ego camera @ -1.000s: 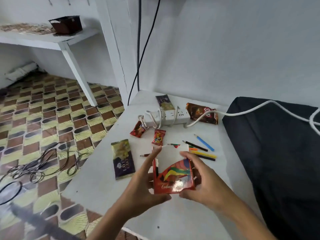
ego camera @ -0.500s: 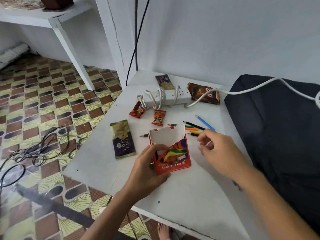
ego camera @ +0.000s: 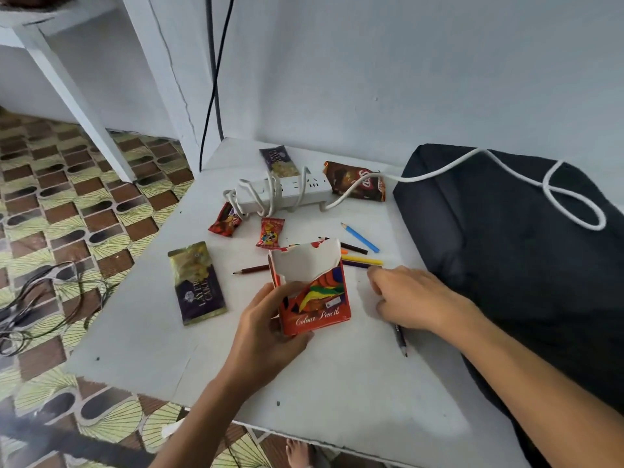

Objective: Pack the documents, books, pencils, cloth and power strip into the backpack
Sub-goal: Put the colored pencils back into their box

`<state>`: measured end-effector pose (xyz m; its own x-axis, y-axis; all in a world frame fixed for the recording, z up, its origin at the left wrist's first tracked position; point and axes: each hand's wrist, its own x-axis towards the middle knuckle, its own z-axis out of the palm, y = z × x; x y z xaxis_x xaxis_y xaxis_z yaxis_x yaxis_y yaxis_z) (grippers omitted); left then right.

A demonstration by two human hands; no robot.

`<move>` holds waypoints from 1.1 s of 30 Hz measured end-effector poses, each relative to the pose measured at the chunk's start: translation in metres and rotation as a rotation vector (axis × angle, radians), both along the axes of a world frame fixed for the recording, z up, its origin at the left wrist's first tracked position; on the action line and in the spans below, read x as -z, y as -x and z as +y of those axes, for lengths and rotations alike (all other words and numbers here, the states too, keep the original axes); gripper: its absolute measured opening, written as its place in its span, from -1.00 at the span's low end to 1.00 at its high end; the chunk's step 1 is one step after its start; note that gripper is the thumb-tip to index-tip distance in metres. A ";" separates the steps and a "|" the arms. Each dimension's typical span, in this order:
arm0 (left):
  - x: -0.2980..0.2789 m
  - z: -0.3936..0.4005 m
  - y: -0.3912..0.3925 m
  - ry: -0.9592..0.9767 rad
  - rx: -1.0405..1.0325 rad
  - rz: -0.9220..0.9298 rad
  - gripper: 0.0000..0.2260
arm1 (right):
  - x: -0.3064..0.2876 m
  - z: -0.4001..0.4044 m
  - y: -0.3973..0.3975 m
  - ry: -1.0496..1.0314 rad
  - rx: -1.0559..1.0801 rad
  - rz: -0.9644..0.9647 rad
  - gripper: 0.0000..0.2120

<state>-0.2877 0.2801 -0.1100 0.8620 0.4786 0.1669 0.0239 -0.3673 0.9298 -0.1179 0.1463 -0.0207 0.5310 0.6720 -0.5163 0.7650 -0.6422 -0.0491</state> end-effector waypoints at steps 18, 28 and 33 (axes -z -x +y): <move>0.004 -0.006 -0.006 0.007 -0.089 -0.040 -0.41 | 0.009 0.029 -0.003 -1.100 0.723 1.248 -0.83; 0.004 -0.003 -0.009 0.019 -0.073 -0.017 -0.44 | 0.011 0.031 -0.002 -1.123 0.605 1.027 -0.84; 0.005 -0.001 -0.008 -0.047 -0.074 -0.008 -0.50 | 0.008 0.034 0.000 -1.133 0.520 0.804 -0.92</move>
